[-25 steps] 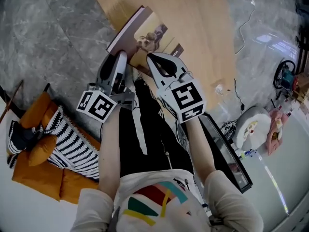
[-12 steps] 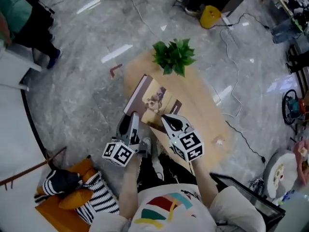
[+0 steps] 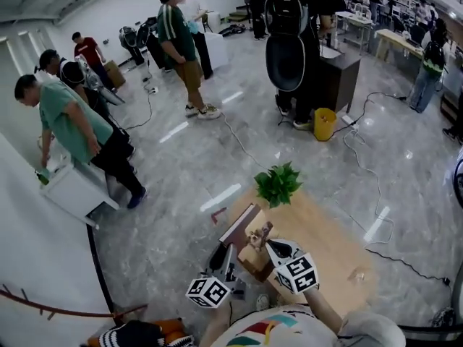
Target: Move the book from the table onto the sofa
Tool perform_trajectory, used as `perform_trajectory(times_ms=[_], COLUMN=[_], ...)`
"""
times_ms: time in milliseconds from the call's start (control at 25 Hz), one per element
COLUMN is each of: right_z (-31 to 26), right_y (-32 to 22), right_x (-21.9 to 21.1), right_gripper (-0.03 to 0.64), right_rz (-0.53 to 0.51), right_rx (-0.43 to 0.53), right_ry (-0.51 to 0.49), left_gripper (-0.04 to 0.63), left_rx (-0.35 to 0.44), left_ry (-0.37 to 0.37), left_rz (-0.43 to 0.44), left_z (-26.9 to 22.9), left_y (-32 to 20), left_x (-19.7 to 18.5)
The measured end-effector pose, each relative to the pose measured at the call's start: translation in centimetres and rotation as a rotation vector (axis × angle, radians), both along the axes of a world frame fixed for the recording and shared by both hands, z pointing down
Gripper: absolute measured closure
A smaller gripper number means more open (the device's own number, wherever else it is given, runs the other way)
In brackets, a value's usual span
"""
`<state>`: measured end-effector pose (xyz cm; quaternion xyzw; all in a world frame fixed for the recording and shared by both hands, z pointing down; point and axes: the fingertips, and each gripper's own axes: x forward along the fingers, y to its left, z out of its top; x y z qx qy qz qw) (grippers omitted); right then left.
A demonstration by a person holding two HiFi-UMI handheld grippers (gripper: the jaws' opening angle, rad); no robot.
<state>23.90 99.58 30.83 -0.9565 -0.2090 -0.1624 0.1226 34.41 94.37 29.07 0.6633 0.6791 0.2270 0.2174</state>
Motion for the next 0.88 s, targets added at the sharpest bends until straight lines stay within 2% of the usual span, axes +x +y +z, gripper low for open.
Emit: perform_trajectory(times_ms=[240,440,880], right_z=[0.2,-0.3,0.3], right_y=[-0.6,-0.6,-1.1], right_x=[-0.2,-0.5,-2.2], right_gripper=[0.610,0.609,0.609], right_rz=[-0.011,-0.023,-0.046], right_rx=[0.013,0.007,0.058], right_ry=[0.047,0.066,0.077], left_gripper=[0.445,0.446,0.446], left_rx=[-0.028,-0.043,-0.049], left_ry=[0.081,0.045,0.064], left_rz=[-0.012,-0.038,-0.107], left_z=[-1.9,-2.1,-3.5], left_y=[0.4,0.0,-2.0], left_x=[0.2,0.3,-0.3])
